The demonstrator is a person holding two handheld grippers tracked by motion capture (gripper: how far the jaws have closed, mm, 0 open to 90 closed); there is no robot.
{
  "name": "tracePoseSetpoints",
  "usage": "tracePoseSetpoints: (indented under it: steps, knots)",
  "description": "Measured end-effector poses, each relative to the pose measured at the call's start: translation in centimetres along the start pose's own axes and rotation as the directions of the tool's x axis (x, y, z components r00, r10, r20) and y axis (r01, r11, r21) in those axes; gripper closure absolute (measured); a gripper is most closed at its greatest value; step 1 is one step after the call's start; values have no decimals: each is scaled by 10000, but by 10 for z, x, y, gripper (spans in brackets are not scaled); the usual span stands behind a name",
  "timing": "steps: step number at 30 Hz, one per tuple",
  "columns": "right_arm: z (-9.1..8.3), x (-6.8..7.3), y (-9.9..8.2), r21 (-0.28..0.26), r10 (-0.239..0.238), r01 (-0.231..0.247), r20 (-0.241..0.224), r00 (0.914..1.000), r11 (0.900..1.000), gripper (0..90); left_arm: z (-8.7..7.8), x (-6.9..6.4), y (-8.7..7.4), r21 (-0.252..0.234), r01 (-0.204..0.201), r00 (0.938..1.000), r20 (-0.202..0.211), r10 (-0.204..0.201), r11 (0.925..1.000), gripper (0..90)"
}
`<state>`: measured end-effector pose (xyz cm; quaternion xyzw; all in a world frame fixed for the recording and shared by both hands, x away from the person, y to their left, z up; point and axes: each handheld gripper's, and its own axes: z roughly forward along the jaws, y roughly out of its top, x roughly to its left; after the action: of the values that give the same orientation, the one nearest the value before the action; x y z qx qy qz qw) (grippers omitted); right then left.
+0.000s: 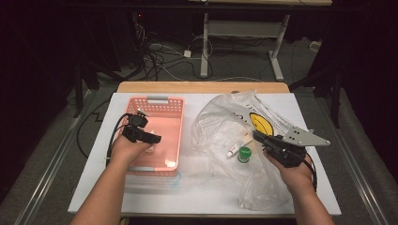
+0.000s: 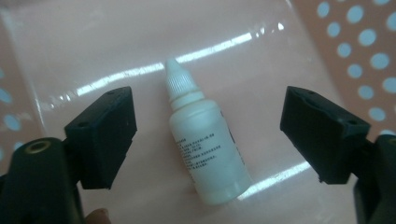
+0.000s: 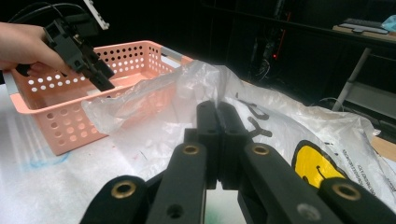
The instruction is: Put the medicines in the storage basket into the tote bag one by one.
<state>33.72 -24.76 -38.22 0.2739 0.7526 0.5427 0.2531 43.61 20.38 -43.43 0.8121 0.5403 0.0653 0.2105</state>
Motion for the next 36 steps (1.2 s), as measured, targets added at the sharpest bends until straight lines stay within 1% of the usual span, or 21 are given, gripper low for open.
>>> tracePoseSetpoints:
  steps: [1, 3, 4, 7, 10, 15, 19, 22, 25, 30, 32, 36]
  knots:
    - [0, 0, 0, 26, 7, -7, 34, 10000, 10000, 900, 2, 0, 0, 179, -32, 10000, -34, 33, 9998, 207]
    - [0, 1, 0, 18, -6, 6, -3, 10000, 10000, 900, 4, -2, 1, 600, -61, 9995, -301, 79, 9982, 258]
    - [0, 1, 0, 36, 9, -9, 14, 10000, 10000, 900, 5, -3, 2, 707, -67, 9995, -316, 89, 9975, 260]
    - [0, 0, 0, 18, -7, 7, 4, 10000, 10000, 900, 7, -4, 3, 836, -65, 9992, -387, 97, 9965, 303]
    - [0, 0, 0, 19, -14, 14, 8, 10000, 10000, 900, 9, -3, 2, 961, -28, 9995, -303, 57, 9954, 342]
    - [0, 1, 1, 25, -40, 40, 27, 10000, 10000, 900, 11, -5, 2, 1033, -137, 9993, -319, 171, 9946, 425]
    - [0, 0, 1, 35, -66, 66, 24, 10000, 10000, 900, 13, -7, 2, 1068, -333, 9985, -404, 378, 9937, 500]
    - [1, 0, 1, 13, -1, 1, -10, 10000, 10000, 900, 16, -7, 1, 1108, -426, 9980, -424, 475, 9929, 534]
    - [2, -1, 0, 76, -1, 1, -3, 10000, 10000, 900, 17, -8, 0, 1094, -499, 9976, -420, 547, 9927, 555]
    - [2, -1, 0, 51, 89, -89, -52, 9999, 9999, 900, 17, -7, -1, 1018, -534, 9981, -241, 561, 9934, 573]
    - [2, -2, -1, 74, 139, -139, -7, 9999, 9999, 900, 17, -7, -1, 1003, -530, 9983, -183, 551, 9935, 576]
    - [3, -3, -1, 99, 110, -110, 21, 9999, 9999, 900, 16, -7, -1, 967, -582, 9980, -183, 603, 9936, 579]
